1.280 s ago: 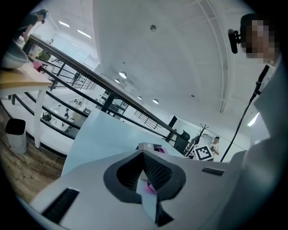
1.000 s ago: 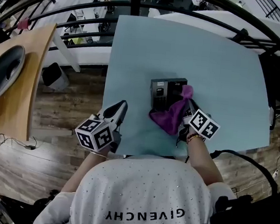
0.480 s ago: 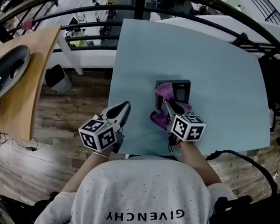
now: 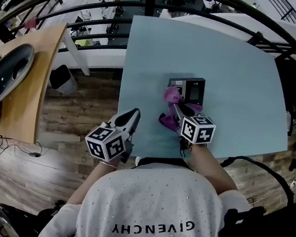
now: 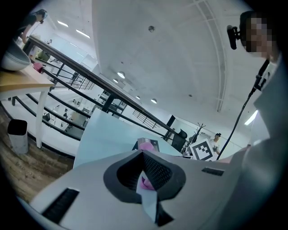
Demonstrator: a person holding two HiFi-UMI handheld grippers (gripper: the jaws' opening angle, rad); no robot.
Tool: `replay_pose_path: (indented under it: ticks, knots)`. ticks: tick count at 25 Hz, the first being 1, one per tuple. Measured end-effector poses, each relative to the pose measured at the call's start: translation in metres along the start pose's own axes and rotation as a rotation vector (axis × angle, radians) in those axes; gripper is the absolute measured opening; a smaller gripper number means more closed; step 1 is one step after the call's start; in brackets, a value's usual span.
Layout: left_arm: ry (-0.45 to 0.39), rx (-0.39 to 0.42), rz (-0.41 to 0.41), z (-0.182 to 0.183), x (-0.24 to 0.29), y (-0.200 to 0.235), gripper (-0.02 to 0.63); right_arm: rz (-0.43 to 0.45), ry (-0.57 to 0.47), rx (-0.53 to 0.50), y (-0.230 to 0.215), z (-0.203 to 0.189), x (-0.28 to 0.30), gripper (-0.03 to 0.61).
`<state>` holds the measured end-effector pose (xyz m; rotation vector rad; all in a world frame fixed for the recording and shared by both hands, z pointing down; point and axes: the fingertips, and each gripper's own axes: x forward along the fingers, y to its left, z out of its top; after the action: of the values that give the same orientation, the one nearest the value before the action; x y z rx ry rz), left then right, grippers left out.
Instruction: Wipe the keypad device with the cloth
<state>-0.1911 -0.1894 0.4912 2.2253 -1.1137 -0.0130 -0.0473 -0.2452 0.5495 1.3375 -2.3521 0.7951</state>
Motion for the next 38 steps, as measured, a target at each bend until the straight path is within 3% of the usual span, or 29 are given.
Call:
replay_pose_path:
  ticks: [20,28,38]
  knots:
    - [-0.022,-0.076,0.058,-0.019,-0.016,-0.014,0.000,-0.036,0.042,0.005,-0.045,-0.003,-0.016,0.044]
    - [-0.029,-0.075,0.100,-0.028,0.009,-0.039,0.000,-0.012,0.030,0.053,-0.086,-0.003,-0.033,0.044]
    - [-0.065,-0.062,0.112,-0.015,0.043,-0.077,0.000,0.000,0.023,0.070,-0.130,0.012,-0.046,0.044]
